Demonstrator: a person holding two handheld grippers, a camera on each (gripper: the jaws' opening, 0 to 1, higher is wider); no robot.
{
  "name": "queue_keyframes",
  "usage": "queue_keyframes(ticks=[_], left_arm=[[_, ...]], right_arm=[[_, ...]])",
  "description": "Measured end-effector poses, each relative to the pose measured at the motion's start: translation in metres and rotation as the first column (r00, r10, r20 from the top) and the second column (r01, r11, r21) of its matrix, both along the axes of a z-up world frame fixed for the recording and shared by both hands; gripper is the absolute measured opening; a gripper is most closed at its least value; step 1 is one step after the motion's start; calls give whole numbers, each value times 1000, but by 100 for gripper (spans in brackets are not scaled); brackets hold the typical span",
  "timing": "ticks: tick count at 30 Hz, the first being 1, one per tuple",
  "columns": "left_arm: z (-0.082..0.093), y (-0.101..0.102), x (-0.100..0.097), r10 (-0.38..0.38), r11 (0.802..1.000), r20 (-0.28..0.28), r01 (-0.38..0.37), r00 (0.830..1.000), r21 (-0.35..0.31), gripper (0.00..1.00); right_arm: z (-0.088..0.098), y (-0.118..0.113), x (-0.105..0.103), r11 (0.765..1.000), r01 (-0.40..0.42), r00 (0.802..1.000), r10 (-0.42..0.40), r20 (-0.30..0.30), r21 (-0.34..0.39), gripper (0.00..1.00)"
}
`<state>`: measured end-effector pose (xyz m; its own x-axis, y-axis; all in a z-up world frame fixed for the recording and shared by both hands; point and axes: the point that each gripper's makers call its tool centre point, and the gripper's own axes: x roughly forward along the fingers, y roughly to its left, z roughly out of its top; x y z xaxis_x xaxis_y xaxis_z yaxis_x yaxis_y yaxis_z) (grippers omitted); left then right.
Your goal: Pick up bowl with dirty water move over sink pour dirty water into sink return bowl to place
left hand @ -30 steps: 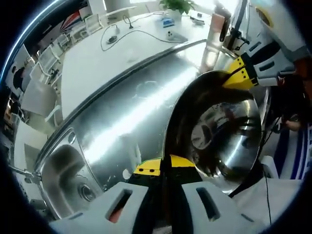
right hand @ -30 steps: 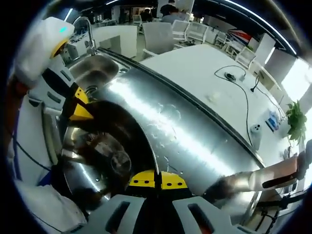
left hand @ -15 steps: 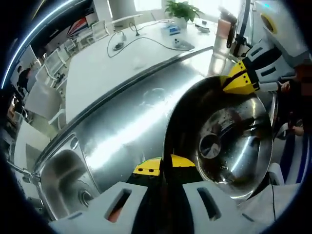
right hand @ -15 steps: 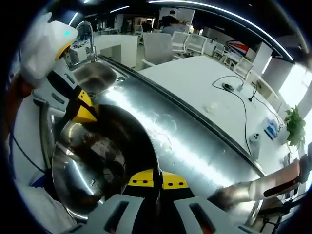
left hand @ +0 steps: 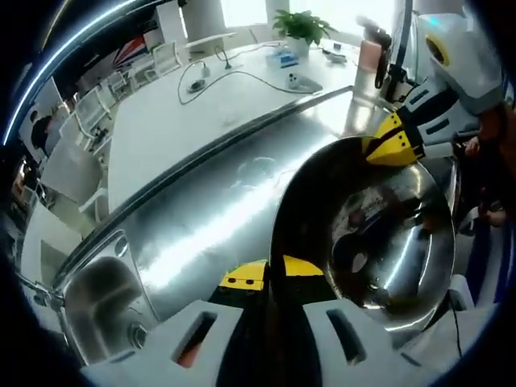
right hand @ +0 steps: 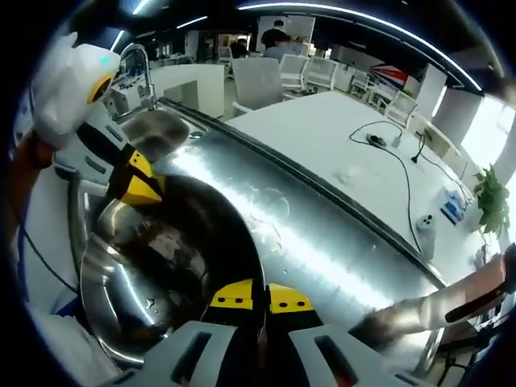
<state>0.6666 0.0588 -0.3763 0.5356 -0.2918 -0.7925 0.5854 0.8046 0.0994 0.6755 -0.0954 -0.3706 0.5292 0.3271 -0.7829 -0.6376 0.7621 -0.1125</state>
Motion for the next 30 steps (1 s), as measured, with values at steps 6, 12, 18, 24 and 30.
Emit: queue_keyframes(ticks=[6, 12, 18, 24, 30], left_arm=[[-1, -1, 5, -10, 1000, 46, 10, 999, -2, 0], [-3, 2, 11, -9, 1000, 84, 11, 996, -19, 0], [7, 0, 16, -20, 998, 139, 28, 990, -56, 0], [24, 3, 19, 5, 991, 203, 23, 979, -134, 0], [50, 11, 19, 30, 976, 287, 33, 958, -214, 0]], right_arm=[[-5, 0, 4, 1000, 1, 999, -1, 33, 26, 1], [-2, -1, 10, 999, 6, 997, -10, 82, 50, 1], [11, -3, 15, 995, 23, 989, -36, 141, 93, 4], [22, -6, 14, 991, 28, 982, -52, 183, 131, 4], [43, -14, 14, 984, 25, 959, -74, 273, 178, 6]])
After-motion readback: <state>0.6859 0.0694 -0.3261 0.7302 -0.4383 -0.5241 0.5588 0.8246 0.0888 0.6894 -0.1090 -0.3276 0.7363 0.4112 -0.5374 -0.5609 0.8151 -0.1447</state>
